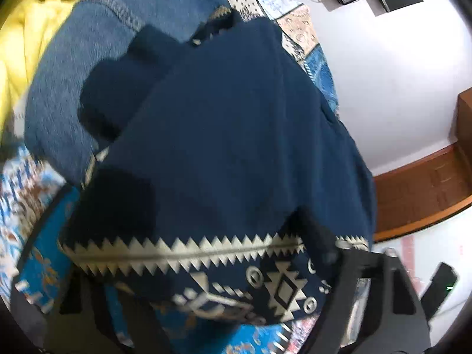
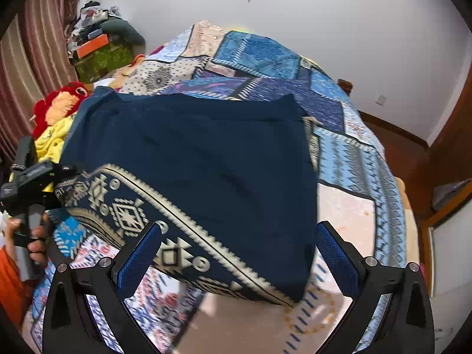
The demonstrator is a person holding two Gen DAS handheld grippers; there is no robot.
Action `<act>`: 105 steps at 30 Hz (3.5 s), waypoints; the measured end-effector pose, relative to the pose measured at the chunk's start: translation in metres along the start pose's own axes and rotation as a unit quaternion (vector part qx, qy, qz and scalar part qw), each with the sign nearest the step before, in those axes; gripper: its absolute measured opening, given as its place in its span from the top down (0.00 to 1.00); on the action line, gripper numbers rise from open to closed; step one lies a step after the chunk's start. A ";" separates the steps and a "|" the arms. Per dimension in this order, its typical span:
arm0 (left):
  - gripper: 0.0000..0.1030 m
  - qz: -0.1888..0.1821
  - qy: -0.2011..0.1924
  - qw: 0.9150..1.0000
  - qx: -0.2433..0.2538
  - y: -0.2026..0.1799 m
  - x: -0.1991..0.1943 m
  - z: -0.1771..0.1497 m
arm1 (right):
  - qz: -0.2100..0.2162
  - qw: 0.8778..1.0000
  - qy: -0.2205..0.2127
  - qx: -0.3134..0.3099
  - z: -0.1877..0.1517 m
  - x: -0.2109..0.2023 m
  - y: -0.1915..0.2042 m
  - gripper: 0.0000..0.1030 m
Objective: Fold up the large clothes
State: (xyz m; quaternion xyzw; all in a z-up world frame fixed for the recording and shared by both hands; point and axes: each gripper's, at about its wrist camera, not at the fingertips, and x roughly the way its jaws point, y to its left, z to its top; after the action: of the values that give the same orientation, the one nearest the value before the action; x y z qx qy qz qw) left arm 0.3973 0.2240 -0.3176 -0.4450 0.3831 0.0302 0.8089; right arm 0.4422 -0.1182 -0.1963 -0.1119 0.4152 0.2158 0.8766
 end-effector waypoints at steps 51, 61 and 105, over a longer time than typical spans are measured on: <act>0.93 -0.009 0.038 0.827 0.561 -0.306 0.062 -0.155 | -0.083 0.994 0.014 0.065 -0.037 -0.071 -0.127 0.00; 0.81 0.006 0.110 0.812 0.573 -0.286 0.055 -0.176 | -0.088 0.995 0.006 0.054 -0.044 -0.090 -0.122 0.00; 0.14 0.119 0.048 0.884 0.449 -0.184 -0.029 -0.088 | 0.055 0.990 0.092 0.092 -0.059 -0.001 -0.117 0.00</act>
State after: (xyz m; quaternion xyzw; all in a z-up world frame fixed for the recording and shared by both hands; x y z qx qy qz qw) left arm 0.3967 0.0564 -0.1975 0.0144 0.4443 -0.0703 0.8930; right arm 0.4563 -0.2436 -0.2306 -0.0275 0.5173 0.2132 0.8284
